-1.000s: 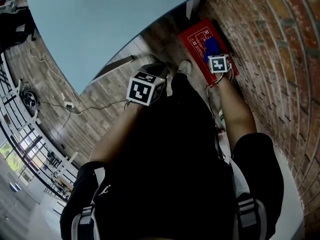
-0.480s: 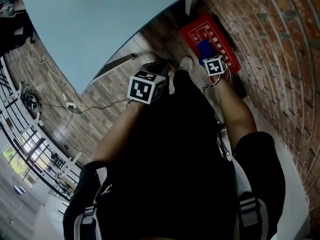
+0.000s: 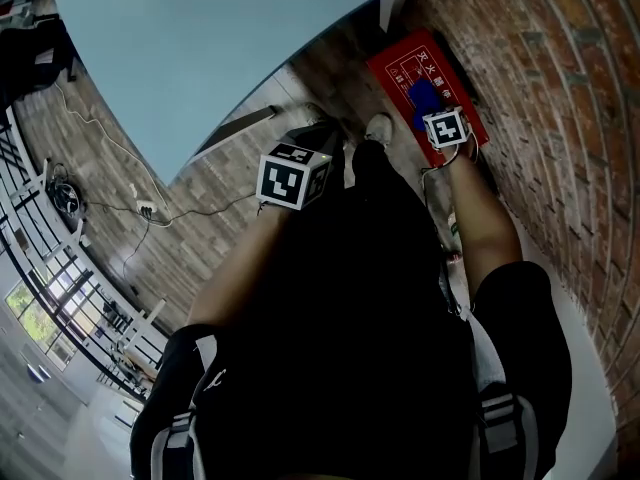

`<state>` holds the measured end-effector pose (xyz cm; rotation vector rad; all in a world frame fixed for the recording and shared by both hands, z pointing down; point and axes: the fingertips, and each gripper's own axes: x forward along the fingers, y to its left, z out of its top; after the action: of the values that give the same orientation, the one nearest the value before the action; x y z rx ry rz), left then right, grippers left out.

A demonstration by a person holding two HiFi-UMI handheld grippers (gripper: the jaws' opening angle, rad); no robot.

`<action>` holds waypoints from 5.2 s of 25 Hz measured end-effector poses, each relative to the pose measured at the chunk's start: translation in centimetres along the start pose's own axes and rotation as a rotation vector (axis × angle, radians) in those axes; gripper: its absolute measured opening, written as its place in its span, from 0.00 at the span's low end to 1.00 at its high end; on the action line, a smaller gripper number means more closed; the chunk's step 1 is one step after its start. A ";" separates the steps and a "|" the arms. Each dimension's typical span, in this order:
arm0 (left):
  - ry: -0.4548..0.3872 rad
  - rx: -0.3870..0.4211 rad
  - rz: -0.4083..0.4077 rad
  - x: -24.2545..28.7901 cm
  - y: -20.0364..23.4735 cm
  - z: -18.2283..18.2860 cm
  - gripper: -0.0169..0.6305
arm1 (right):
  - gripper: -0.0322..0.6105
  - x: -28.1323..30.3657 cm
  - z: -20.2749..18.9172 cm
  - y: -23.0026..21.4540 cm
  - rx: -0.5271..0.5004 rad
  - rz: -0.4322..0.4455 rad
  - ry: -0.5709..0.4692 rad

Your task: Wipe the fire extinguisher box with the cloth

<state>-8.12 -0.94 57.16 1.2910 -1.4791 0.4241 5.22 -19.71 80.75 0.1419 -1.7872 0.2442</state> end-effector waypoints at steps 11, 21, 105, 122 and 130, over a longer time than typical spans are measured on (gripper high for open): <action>0.017 0.036 -0.014 0.3 -0.8 0.3 0.04 | 0.18 -2.4 1.6 -9.7 0.236 -0.223 -0.075; 0.011 0.050 -0.019 0.5 -1.3 1.1 0.04 | 0.18 -1.1 0.7 -3.1 0.177 -0.097 -0.082; 0.032 0.150 -0.040 0.9 -4.0 4.1 0.04 | 0.18 -3.4 -14.2 2.0 0.187 0.037 0.147; -0.003 0.349 -0.158 -1.7 -3.1 6.0 0.04 | 0.18 -6.6 -14.2 2.1 0.582 -0.193 0.003; -0.079 0.507 -0.306 -7.0 -3.3 6.5 0.04 | 0.18 -15.3 -6.2 10.4 0.804 -0.287 -0.453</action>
<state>-9.44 -3.93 47.59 1.9228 -1.2475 0.5710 12.21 -8.64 66.27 1.0871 -1.9839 0.7583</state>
